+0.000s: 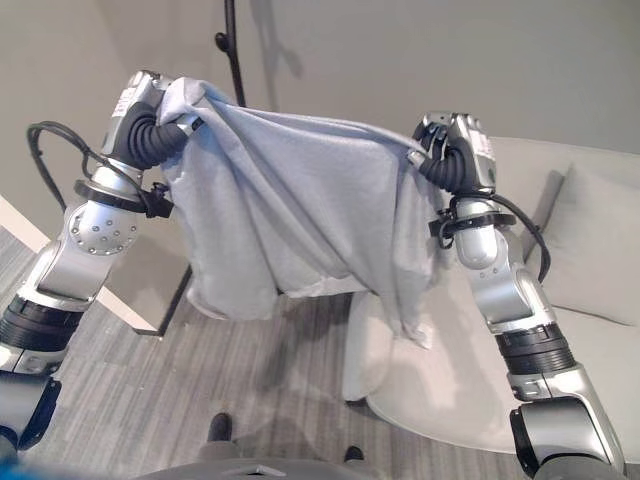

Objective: Hang the clothes on the sofa on the clothes rack.

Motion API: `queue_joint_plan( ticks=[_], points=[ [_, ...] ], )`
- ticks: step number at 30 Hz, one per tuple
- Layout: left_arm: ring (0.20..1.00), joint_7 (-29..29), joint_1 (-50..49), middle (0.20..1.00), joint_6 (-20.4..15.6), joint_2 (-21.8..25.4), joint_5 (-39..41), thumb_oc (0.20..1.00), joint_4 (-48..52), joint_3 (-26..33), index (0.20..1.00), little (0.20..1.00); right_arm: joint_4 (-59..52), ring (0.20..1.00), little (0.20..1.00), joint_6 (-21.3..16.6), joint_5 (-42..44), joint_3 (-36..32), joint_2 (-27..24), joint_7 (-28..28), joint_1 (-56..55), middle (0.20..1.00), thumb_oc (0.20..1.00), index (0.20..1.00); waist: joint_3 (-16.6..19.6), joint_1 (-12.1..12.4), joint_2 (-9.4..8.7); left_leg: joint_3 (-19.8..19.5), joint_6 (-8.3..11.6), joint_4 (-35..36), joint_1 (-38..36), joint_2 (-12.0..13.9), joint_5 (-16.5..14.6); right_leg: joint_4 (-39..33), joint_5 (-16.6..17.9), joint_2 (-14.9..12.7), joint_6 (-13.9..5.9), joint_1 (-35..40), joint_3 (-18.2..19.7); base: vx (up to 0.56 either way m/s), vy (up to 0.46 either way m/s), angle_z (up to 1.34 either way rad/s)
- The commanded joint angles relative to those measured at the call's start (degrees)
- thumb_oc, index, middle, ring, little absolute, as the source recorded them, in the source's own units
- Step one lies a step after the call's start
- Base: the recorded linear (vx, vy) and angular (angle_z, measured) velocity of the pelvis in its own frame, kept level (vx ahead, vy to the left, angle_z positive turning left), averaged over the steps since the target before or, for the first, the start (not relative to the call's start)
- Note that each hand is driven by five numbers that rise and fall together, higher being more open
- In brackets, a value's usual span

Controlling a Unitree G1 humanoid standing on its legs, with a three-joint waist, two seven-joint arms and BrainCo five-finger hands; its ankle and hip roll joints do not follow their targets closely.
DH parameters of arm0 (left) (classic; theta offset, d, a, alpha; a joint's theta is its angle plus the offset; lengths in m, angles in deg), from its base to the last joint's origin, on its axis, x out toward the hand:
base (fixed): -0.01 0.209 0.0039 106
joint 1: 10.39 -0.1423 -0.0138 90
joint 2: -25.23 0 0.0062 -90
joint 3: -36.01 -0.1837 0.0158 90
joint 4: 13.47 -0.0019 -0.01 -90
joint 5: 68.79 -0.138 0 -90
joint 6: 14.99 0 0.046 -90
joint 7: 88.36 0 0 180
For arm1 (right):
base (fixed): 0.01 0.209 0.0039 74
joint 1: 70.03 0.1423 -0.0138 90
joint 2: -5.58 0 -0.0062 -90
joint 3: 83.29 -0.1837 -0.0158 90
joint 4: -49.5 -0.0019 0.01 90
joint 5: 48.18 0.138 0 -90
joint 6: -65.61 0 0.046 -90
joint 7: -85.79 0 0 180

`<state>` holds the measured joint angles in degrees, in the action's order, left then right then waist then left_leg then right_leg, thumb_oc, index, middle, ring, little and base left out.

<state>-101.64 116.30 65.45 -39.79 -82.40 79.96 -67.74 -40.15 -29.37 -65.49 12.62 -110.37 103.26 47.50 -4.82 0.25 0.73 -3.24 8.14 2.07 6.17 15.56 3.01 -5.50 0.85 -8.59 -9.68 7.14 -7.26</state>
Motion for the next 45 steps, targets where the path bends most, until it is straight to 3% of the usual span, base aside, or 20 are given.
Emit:
queue_joint_plan(
  ticks=[1, 2, 6, 7, 8, 9, 11, 12, 13, 15, 16, 19, 22, 30, 45],
  points=[
    [0.200, -4.61, 3.40, 0.200, -1.01, 1.74, 4.66, 0.200, -0.53, 3.72, 0.200, 0.200, 0.98, 0.200, 0.200, -1.09, 1.06, -0.57, -1.29, 3.56, 5.25, 0.200, 0.200, 0.200, 5.66, 3.53, -2.30, -3.09, 2.88, 2.93, -1.41, -0.34, 4.72, 0.84, -0.49, 0.29, -0.74, -1.79, 1.54, 0.13, 0.663, -0.04],
    [0.200, -4.83, 4.28, 0.200, -0.99, 1.67, 5.20, 0.200, -1.05, 2.89, 0.200, 0.200, 1.45, 0.200, 0.200, -0.51, 0.80, -0.18, -0.90, 3.38, 6.02, 0.200, 0.200, 0.200, 5.76, 3.74, -2.58, -3.07, 2.42, 1.97, -1.33, -2.04, 3.35, 1.21, -0.05, -2.50, -2.09, -1.82, 1.49, 0.10, 0.593, 0.01],
    [0.200, -4.58, 7.66, 0.200, -0.95, 2.15, 4.96, 0.200, -1.73, 0.55, 0.200, 0.200, 1.17, 0.200, 0.200, 0.47, -0.34, -0.59, 1.54, 3.97, 6.86, 0.200, 0.200, 0.200, 6.11, 4.17, -4.18, -0.83, 0.17, 1.97, -2.65, -6.32, 0.14, 2.93, 4.11, -8.17, -4.10, -3.38, 1.28, 0.06, 0.440, 0.25],
    [0.200, -4.59, 7.77, 0.200, -0.96, 2.21, 4.98, 0.200, -1.78, 0.45, 0.200, 0.200, 1.13, 0.200, 0.200, 0.50, -0.37, -0.66, 1.61, 3.96, 6.84, 0.200, 0.200, 0.200, 6.12, 4.26, -4.42, -0.69, 0.04, 1.91, -2.60, -6.56, 0.12, 2.88, 4.17, -8.42, -4.23, -3.47, 1.41, 0.03, 0.275, 0.14],
    [0.200, -4.53, 7.93, 0.200, -0.93, 2.58, 4.78, 0.200, -1.55, 0.31, 0.200, 0.200, 1.18, 0.200, 0.200, 0.91, -0.58, -0.65, 2.41, 3.98, 7.01, 0.200, 0.200, 0.200, 6.13, 4.48, -4.77, -0.14, -0.55, 1.93, -2.98, -7.64, -0.32, 3.37, 6.11, -9.71, -4.62, -4.05, 1.23, 0.09, 0.537, 0.10],
    [0.200, -4.02, 8.24, 0.200, -1.04, 3.45, 3.86, 0.200, -0.99, 0.07, 0.200, 0.200, 0.98, 0.200, 0.200, 1.63, -1.80, -0.75, 3.89, 3.84, 6.98, 0.200, 0.200, 0.200, 6.05, 5.10, -5.11, 1.52, -2.70, 1.90, -4.11, -10.77, -2.31, 5.26, 9.88, -13.28, -5.28, -4.61, -0.17, 0.06, 0.612, 0.08],
    [0.200, -3.63, 7.46, 0.200, -0.94, 3.77, 3.03, 0.200, -0.08, 0.85, 0.200, 0.200, 0.68, 0.200, 0.200, 1.78, -2.26, -0.90, 4.76, 3.66, 6.92, 0.200, 0.200, 0.200, 5.76, 5.36, -5.03, 1.88, -3.81, 1.70, -4.96, -11.86, -2.93, 7.83, 11.05, -14.42, -4.57, -5.17, -0.84, 0.07, 0.453, 0.01],
    [0.200, -3.45, 7.13, 0.200, -0.85, 3.77, 2.80, 0.200, 0.21, 0.97, 0.200, 0.200, 0.69, 0.200, 0.200, 1.74, -2.09, -0.81, 5.52, 3.54, 6.31, 0.200, 0.200, 0.200, 5.44, 5.28, -4.94, 1.67, -4.42, 1.58, -5.05, -12.50, -3.16, 9.11, 10.75, -13.71, -3.71, -5.29, -0.22, 0.14, 0.411, -0.03],
    [0.200, -2.82, 5.90, 0.200, -0.70, 3.17, 2.22, 0.200, 0.87, 1.44, 0.200, 0.200, 0.23, 0.200, 0.200, 1.48, -2.25, -1.34, 5.46, 2.78, 5.31, 0.200, 0.200, 0.200, 5.29, 4.66, -4.84, 0.90, -5.48, 1.61, -5.46, -14.06, -3.23, 11.04, 8.20, -9.96, -2.38, -6.48, 2.65, 0.13, 0.385, -0.09],
    [0.200, -2.02, 5.17, 0.200, -0.39, 2.81, 1.50, 0.200, 1.30, 1.80, 0.200, 0.200, 0.29, 0.200, 0.200, 1.15, -2.04, -1.49, 4.94, 2.49, 5.22, 0.200, 0.200, 0.200, 5.46, 4.92, -4.52, 0.97, -6.07, 2.05, -6.42, -14.47, -3.46, 10.64, 4.40, -6.78, -1.50, -6.98, 2.30, 0.16, 0.256, 0.17],
    [0.200, -1.78, 4.78, 0.200, -0.23, 2.10, 1.20, 0.200, 1.59, 1.91, 0.200, 0.200, 0.09, 0.200, 0.200, 0.85, -1.66, -1.73, 4.96, 2.44, 5.08, 0.200, 0.200, 0.200, 4.66, 4.36, -4.31, 0.31, -6.55, 2.25, -7.25, -15.06, -3.46, 9.72, 2.31, -2.53, -0.32, -9.47, 2.37, 0.13, 0.151, 0.09],
    [0.200, -1.43, 4.19, 0.200, -0.16, 0.48, -0.03, 0.200, 2.39, 2.53, 0.200, 0.200, -0.39, 0.200, 0.200, 0.48, -2.44, -2.75, 3.58, 2.14, 3.89, 0.200, 0.200, 0.200, 3.09, 3.13, -4.61, -1.33, -6.99, 0.24, -7.22, -17.04, -3.65, 6.42, 2.95, 0.89, 0.05, -10.22, 5.10, 0.08, 0.092, 0.27],
    [0.200, -0.81, 3.88, 0.200, -0.32, 0.03, -0.29, 0.200, 2.89, 2.73, 0.200, 0.200, -1.08, 0.200, 0.200, 0.12, -1.83, -2.81, 4.60, 1.64, 3.22, 0.200, 0.200, 0.200, 4.36, 3.09, -4.55, -1.25, -6.70, 1.28, -8.65, -16.76, -3.63, 4.10, 4.17, 1.07, -0.45, -8.23, 5.66, 0.10, -0.052, 0.83],
    [0.200, -0.21, 1.56, 0.200, 0.18, -0.38, 0.60, 0.200, 4.00, 3.66, 0.200, 0.200, -2.19, 0.200, 0.200, 0.03, -1.31, -3.24, 4.44, -0.09, 0.20, 0.200, 0.200, 0.200, 7.53, 2.32, -4.26, -0.60, -5.72, 2.93, -11.05, -15.00, -4.39, 0.50, 3.42, 1.22, -0.26, -4.69, 4.62, 0.10, -0.060, -0.02],
    [0.200, -0.18, -0.50, 0.200, 0.30, -0.23, 0.97, 0.200, 4.96, 4.83, 0.200, 0.200, -2.29, 0.200, 0.200, -0.23, -1.05, -2.43, 5.59, -0.83, -0.13, 0.200, 0.200, 0.200, 8.40, 2.25, -3.98, -0.13, -5.40, 2.93, -11.97, -13.95, -4.91, 0.50, 2.68, 0.77, -0.01, -3.29, 3.70, 0.01, -0.010, 0.00]
  ],
)
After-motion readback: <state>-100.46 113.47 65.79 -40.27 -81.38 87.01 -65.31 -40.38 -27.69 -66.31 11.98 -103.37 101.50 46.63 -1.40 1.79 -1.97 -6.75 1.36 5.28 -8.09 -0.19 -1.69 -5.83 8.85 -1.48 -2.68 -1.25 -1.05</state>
